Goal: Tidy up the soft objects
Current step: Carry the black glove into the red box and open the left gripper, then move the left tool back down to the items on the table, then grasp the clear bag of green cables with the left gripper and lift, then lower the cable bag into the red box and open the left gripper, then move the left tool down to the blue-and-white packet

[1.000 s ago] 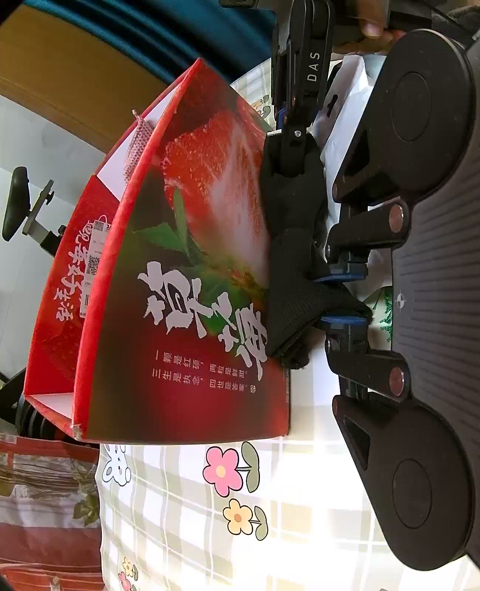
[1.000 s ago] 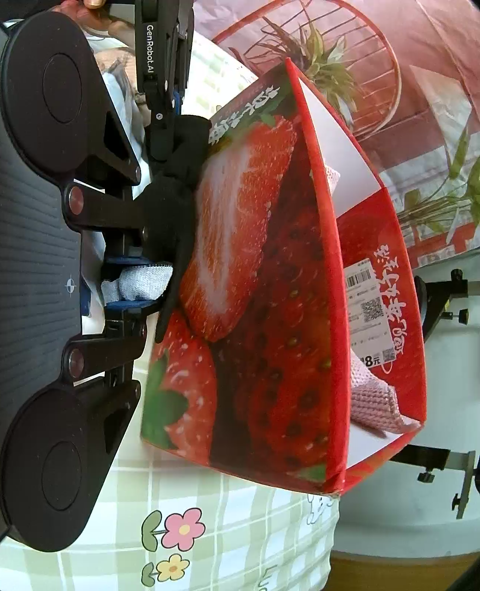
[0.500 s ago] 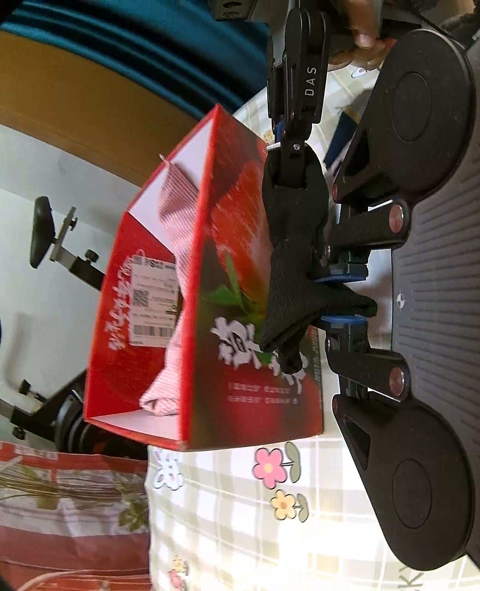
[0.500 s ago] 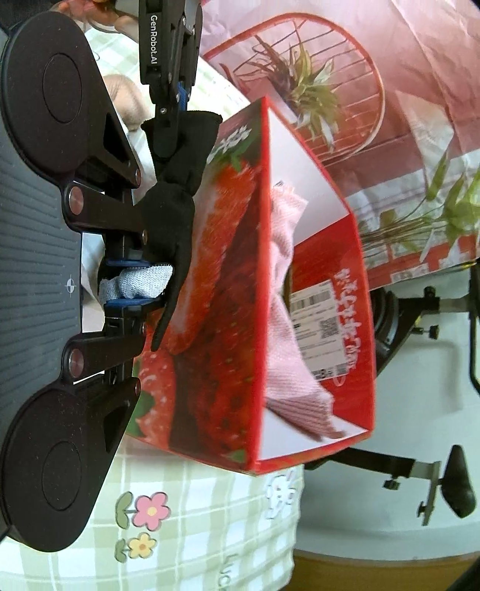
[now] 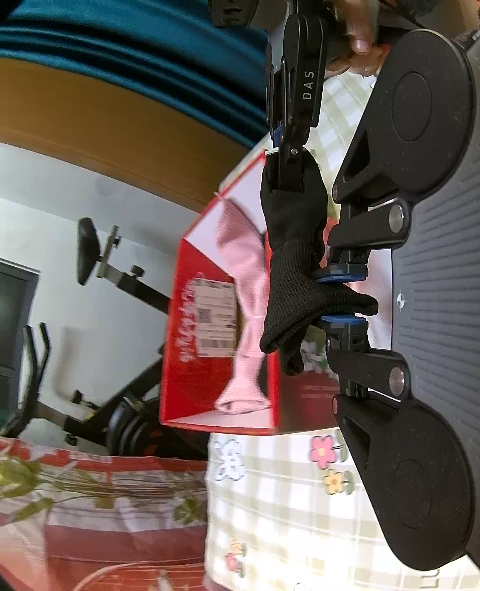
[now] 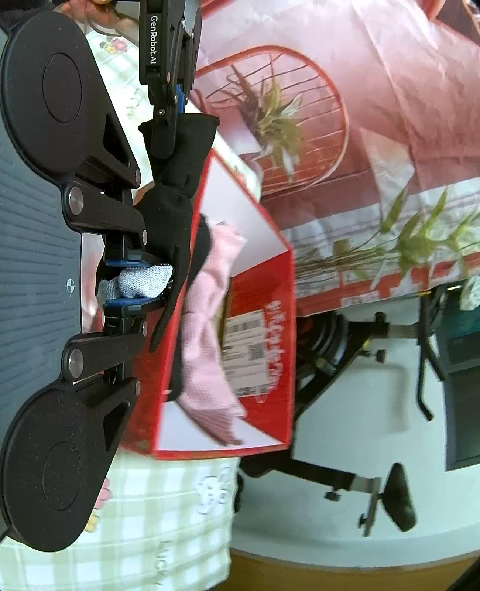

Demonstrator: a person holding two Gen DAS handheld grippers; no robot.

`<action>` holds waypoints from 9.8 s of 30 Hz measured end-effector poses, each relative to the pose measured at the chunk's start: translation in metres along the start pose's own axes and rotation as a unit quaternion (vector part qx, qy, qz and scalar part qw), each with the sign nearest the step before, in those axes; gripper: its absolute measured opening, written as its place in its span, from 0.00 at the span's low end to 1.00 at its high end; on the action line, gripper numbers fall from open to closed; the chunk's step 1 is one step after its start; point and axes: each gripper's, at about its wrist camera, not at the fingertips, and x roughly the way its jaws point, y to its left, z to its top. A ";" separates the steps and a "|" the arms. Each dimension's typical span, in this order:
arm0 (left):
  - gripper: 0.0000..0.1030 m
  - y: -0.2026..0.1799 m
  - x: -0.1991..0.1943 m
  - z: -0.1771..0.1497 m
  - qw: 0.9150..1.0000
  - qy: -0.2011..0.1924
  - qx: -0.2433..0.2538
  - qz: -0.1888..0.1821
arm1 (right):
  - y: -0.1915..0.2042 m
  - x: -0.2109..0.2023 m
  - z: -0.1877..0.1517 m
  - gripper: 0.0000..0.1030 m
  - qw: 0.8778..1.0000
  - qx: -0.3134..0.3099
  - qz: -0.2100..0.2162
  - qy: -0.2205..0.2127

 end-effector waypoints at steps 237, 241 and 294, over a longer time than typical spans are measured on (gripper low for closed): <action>0.35 0.027 0.097 0.067 0.997 0.031 -0.068 -0.005 | -0.046 0.090 0.049 0.18 0.997 0.058 -0.022 0.050; 0.35 0.031 0.109 0.061 0.997 0.050 -0.057 0.004 | -0.049 0.103 0.043 0.18 0.996 0.063 -0.032 0.064; 0.59 -0.015 0.013 -0.085 0.994 0.056 -0.095 -0.012 | 0.009 -0.010 -0.127 0.31 0.998 0.006 -0.046 0.036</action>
